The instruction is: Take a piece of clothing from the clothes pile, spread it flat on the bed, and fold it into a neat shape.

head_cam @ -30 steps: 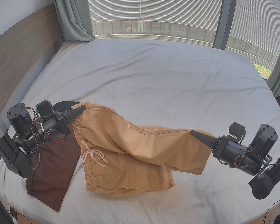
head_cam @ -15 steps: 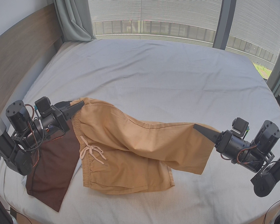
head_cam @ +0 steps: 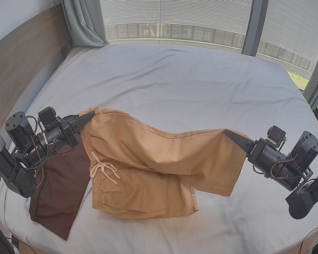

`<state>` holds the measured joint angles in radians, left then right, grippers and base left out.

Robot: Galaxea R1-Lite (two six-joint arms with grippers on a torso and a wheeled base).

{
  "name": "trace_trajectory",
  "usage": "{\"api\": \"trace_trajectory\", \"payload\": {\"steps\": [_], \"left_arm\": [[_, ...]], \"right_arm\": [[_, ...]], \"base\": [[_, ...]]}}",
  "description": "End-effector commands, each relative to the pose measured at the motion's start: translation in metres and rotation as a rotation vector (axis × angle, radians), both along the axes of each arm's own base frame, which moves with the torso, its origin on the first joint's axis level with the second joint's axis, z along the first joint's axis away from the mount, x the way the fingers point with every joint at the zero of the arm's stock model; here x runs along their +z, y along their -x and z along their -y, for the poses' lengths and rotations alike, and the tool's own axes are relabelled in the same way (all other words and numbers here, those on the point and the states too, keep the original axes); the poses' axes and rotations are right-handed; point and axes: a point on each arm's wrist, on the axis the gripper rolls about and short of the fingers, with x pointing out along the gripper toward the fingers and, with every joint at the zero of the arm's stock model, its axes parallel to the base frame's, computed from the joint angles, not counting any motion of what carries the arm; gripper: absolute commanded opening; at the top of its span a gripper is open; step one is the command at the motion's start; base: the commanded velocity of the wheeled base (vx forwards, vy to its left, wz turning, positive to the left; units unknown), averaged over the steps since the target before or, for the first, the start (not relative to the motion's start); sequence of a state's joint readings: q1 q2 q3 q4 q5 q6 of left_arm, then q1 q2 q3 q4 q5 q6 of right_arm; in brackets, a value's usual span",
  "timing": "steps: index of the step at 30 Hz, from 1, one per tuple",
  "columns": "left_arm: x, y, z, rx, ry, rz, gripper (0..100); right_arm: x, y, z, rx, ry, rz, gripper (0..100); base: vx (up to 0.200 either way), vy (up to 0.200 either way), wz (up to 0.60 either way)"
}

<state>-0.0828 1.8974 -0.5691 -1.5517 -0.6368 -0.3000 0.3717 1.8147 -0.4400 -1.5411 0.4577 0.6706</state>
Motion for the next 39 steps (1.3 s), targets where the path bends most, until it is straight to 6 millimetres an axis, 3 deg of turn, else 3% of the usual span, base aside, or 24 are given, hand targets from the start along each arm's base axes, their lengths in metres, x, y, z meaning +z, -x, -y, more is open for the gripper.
{"api": "trace_trajectory", "payload": {"steps": [1, 19, 39], "left_arm": [[0.001, 0.000, 0.000, 0.000, 0.001, 0.003, 0], [0.001, -0.005, -0.007, 0.022, 0.003, 0.006, 0], [-0.002, -0.012, -0.016, 0.057, 0.008, 0.001, 0]], "right_arm": [[0.002, -0.003, 0.004, -0.015, -0.003, 0.012, 0], [0.006, -0.016, 0.024, -0.099, -0.003, 0.037, 0], [0.001, -0.023, 0.033, -0.138, 0.034, 0.053, 0]], "base": [[0.000, 0.000, 0.00], [0.000, 0.000, 0.00], [0.000, 0.000, 0.00]]}}
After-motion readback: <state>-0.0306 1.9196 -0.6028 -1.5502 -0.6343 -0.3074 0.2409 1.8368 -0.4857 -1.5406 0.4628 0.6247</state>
